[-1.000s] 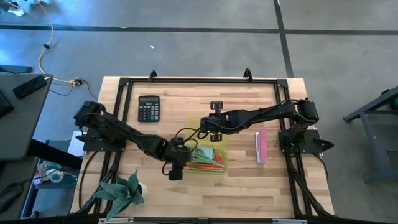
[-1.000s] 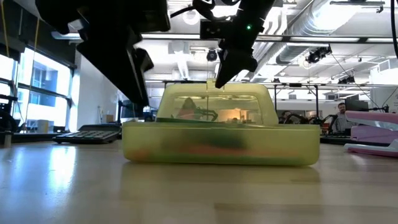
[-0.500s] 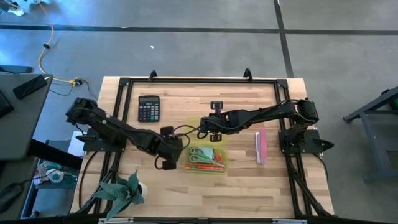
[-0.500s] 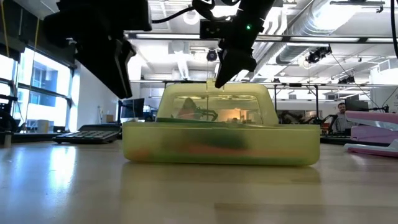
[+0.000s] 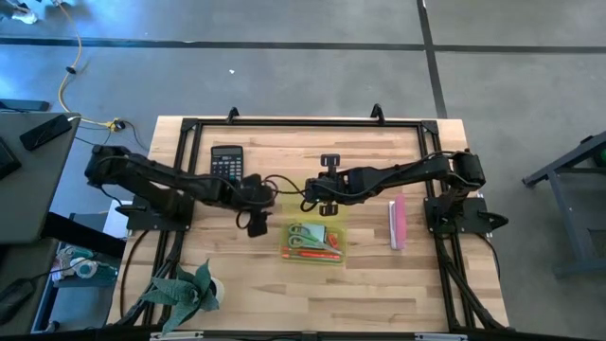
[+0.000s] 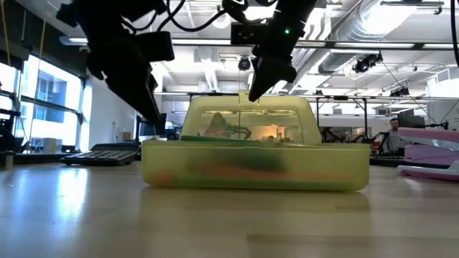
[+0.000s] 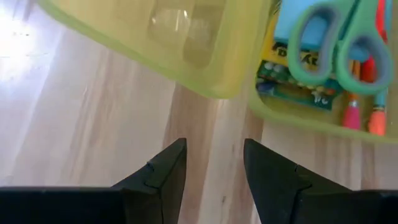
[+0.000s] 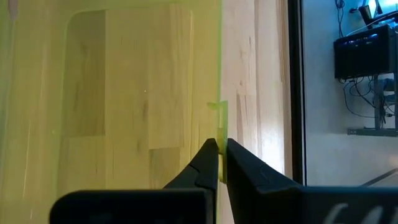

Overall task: Pack school essentials
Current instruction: Close the yellow supply box

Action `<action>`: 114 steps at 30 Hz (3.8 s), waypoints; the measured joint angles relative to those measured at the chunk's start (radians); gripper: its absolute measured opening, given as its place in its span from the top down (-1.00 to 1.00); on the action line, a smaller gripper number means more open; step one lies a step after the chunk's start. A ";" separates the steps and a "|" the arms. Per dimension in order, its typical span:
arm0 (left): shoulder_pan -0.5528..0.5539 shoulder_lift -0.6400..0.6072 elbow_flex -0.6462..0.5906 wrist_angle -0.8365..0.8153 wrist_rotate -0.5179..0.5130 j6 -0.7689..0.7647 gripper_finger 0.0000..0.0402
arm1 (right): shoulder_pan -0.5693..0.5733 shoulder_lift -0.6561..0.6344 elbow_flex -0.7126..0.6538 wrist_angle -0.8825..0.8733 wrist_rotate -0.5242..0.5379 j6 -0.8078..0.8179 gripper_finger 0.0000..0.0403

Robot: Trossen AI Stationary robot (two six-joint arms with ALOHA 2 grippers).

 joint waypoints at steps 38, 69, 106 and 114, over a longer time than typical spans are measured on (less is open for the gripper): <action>0.266 0.002 -0.034 0.216 0.208 0.024 0.27 | 0.002 0.000 0.000 0.029 -0.025 0.024 0.96; 0.464 -0.018 -0.033 0.144 0.342 0.081 0.88 | 0.031 -0.001 0.000 0.043 -0.021 -0.011 0.96; 0.524 0.232 -0.034 0.526 0.865 0.055 1.00 | 0.049 -0.001 0.000 0.106 0.000 -0.063 0.82; 0.524 0.232 -0.033 0.526 0.865 0.055 1.00 | 0.049 -0.001 0.000 0.107 0.001 -0.048 0.39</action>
